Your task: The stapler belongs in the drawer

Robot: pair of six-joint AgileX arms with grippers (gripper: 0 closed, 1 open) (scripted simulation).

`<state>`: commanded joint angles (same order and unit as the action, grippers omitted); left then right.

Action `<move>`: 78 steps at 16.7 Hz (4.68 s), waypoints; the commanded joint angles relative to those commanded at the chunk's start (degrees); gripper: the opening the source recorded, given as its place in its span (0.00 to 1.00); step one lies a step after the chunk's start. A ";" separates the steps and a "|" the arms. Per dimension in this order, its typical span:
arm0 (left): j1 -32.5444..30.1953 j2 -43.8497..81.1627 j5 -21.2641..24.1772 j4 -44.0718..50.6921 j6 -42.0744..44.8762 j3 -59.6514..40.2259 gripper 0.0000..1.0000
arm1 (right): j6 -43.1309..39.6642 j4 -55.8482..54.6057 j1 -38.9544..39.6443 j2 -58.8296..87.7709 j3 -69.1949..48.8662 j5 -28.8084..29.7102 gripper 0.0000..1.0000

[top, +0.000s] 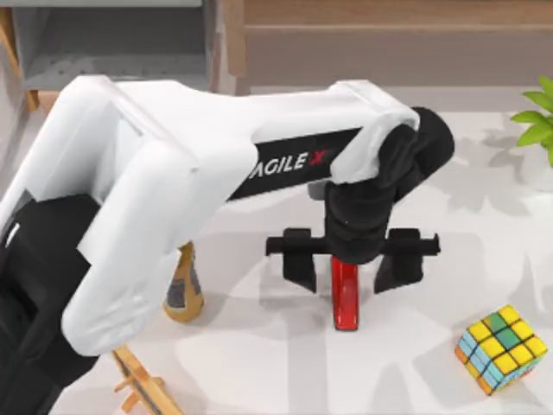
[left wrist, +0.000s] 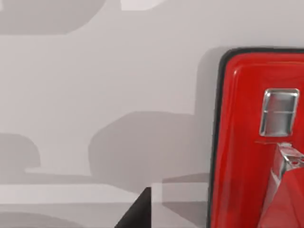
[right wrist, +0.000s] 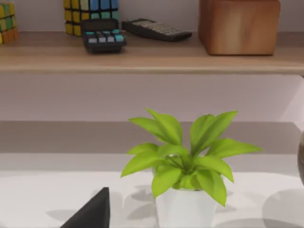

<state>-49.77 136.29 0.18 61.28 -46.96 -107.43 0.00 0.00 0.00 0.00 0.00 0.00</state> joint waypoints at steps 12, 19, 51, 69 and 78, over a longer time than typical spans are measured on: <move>0.00 0.00 0.00 0.00 0.00 0.00 0.00 | 0.00 0.00 0.00 0.00 0.00 0.00 1.00; 0.02 -0.55 0.05 2.04 0.05 -1.48 0.00 | 0.00 0.00 0.00 0.00 0.00 0.00 1.00; 61.01 -8.01 -3.28 12.44 54.24 -27.03 0.00 | 0.00 0.00 0.00 0.00 0.00 0.00 1.00; 69.19 6.01 1.22 12.25 68.28 -23.44 0.00 | 0.00 0.00 0.00 0.00 0.00 0.00 1.00; 69.37 6.20 1.26 11.26 68.26 -22.10 0.15 | 0.00 0.00 0.00 0.00 0.00 0.00 1.00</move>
<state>19.60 142.49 1.45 72.54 21.30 -129.54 0.00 0.00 0.00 0.00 0.00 0.00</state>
